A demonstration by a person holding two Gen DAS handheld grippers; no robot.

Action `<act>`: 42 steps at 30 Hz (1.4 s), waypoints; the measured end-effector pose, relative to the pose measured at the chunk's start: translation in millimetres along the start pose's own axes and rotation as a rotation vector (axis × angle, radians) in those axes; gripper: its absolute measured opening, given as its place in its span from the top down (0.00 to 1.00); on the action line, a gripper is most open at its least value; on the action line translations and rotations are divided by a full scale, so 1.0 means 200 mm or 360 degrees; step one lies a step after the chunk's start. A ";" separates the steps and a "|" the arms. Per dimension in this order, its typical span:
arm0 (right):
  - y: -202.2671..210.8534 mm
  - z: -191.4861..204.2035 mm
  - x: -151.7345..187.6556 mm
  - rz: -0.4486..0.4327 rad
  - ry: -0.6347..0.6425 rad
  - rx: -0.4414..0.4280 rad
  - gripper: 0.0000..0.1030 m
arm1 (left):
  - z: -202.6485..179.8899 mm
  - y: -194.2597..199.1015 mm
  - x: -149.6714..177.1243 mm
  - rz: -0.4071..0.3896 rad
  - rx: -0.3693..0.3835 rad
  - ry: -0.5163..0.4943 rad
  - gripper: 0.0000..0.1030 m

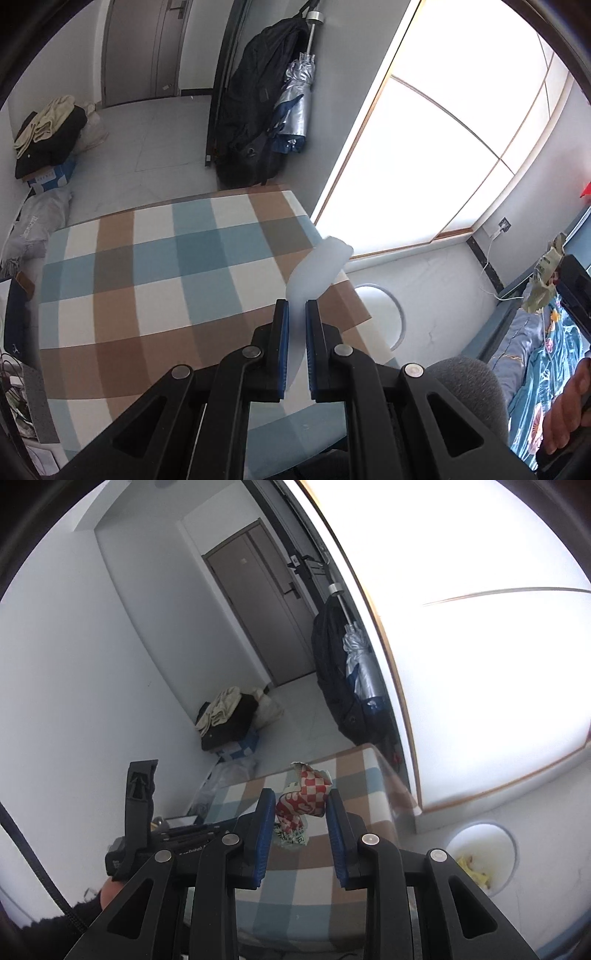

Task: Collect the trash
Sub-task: 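Carry the checked wrapper and foam strip with both tools over the bin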

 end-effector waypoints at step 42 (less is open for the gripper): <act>-0.43 -1.61 0.66 0.0555 -0.0897 0.0317 0.74 | -0.82 -1.04 -0.20 0.0593 0.0122 -0.0306 0.95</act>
Point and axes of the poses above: each gripper's, at about its wrist camera, not at the fingertips, and y roughly against the way its jaws point, z to its left, x to its underside, the point moved 9 cm from there along -y, roughly the way its jaws point, and after that the axes turned 12 degrees about z, right-handed, at the moved point
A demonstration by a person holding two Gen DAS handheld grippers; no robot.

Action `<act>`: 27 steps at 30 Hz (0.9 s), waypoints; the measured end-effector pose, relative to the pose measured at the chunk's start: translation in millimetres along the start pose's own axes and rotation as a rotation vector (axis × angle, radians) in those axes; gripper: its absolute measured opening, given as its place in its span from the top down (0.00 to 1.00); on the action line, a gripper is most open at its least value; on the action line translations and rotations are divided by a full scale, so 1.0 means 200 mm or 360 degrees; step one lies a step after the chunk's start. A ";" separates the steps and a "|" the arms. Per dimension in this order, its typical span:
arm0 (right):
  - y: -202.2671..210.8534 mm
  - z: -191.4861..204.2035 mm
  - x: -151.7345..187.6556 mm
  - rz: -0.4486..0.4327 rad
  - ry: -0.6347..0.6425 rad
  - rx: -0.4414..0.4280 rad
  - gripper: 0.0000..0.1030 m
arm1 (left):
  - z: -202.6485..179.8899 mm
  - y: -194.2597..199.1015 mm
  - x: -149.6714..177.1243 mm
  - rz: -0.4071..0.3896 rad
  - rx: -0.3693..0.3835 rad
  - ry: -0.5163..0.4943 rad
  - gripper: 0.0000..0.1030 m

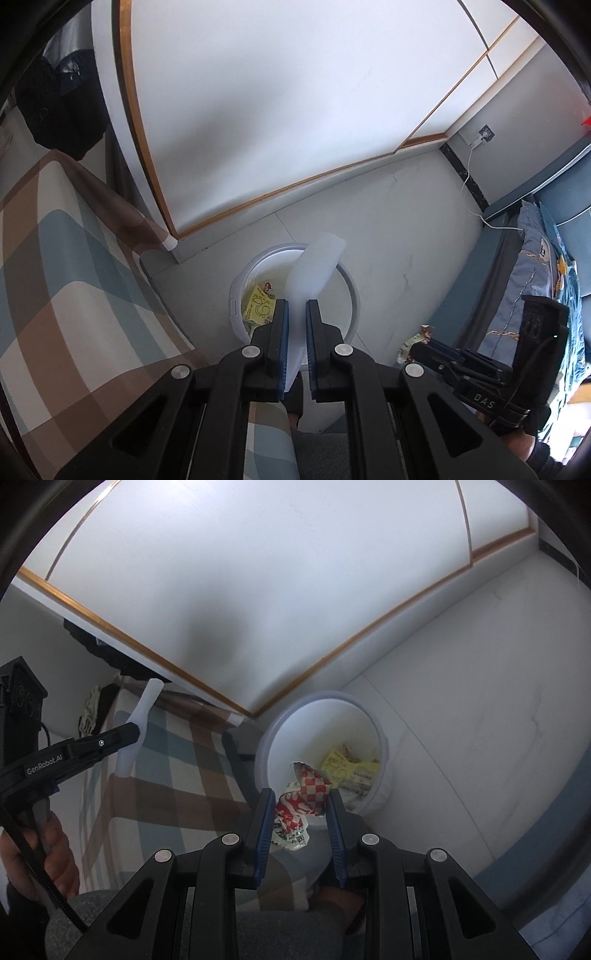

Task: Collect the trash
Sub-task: 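Carry the checked wrapper and foam strip with both tools over the bin, then open both tools to drop the checked wrapper and foam strip into the bin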

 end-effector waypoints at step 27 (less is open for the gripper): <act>-0.20 -0.23 -0.07 0.0071 -0.0190 -0.0006 0.46 | -0.12 -0.29 -0.05 0.0316 -0.0009 0.0036 0.90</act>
Point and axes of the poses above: each gripper's, at about its wrist camera, not at the fingertips, and y roughly against the way its jaws point, z to its left, x to its underside, the point moved 9 cm from there along -y, roughly the way its jaws point, and after that the axes turned 12 degrees about z, right-handed, at the moved point
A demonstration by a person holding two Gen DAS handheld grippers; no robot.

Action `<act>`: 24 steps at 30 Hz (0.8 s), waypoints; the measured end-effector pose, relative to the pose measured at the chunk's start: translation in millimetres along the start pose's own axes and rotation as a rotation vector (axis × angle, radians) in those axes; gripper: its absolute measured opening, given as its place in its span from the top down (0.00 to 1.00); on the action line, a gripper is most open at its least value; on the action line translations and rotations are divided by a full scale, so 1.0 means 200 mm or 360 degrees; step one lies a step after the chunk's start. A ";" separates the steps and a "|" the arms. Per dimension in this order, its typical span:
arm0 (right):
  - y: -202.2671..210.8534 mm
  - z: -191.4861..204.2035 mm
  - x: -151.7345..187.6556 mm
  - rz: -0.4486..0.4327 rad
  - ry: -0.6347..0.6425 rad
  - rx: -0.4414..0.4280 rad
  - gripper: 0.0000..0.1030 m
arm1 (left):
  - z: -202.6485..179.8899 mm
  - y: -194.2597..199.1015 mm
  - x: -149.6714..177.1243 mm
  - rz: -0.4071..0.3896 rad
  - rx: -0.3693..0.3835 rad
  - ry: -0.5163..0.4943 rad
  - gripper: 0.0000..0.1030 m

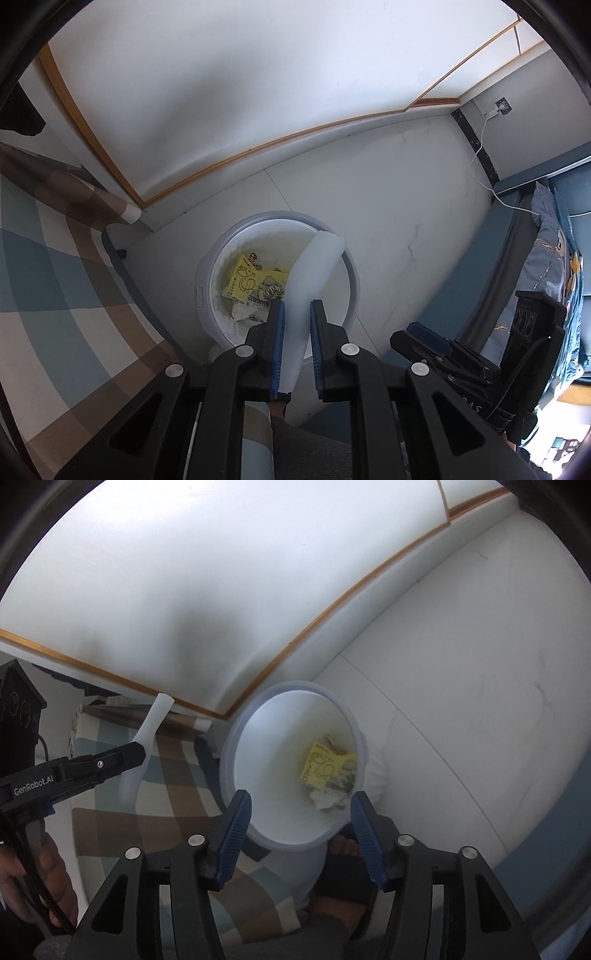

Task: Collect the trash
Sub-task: 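Open both tools to drop the checked wrapper and foam strip into the bin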

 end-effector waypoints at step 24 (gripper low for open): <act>0.13 -0.06 0.05 -0.0069 -0.0073 0.0038 0.28 | 0.04 0.09 -0.05 -0.0177 -0.0024 0.0106 0.26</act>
Point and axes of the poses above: each gripper's, at about its wrist camera, not at the fingertips, and y roughly against the way its jaws point, z to its left, x to its underside, the point moved 9 cm from there along -y, roughly the way its jaws point, and after that the axes turned 12 degrees about z, right-handed, at the moved point
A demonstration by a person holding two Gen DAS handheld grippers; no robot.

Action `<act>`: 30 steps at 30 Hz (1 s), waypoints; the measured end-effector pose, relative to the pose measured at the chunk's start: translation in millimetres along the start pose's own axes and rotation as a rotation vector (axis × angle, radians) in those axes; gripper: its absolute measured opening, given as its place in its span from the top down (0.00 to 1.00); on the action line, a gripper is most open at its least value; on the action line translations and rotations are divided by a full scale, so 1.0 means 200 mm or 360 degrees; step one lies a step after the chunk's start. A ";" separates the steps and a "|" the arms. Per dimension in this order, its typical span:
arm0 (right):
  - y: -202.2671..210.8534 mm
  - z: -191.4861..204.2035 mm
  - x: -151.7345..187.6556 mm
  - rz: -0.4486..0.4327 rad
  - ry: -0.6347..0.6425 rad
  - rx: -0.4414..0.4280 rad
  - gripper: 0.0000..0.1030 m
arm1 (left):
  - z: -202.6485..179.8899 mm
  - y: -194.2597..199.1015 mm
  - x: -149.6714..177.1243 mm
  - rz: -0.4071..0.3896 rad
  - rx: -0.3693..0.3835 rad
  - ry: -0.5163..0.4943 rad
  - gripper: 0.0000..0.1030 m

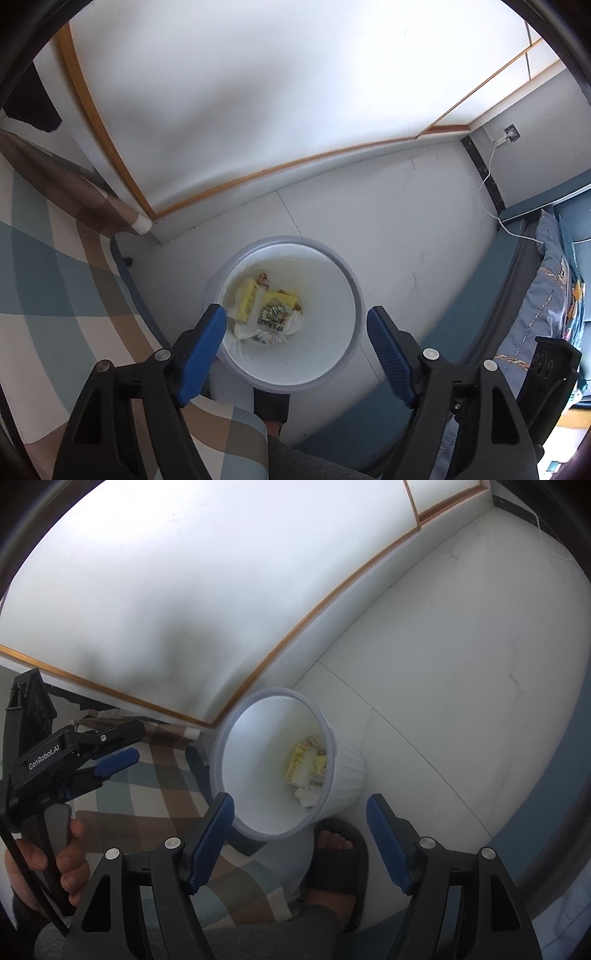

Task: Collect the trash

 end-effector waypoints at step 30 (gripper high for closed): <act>0.33 0.40 0.07 -0.0216 0.0240 0.0011 0.02 | 0.10 0.48 0.23 -0.0385 -0.0183 0.0026 0.26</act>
Point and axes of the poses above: each gripper's, at about its wrist camera, not at the fingertips, and y roughly against the way its jaws point, z to its left, x to its underside, the point moved 9 cm from there along -y, roughly the way its jaws point, and after that the axes turned 12 degrees about z, right-handed, at the moved point
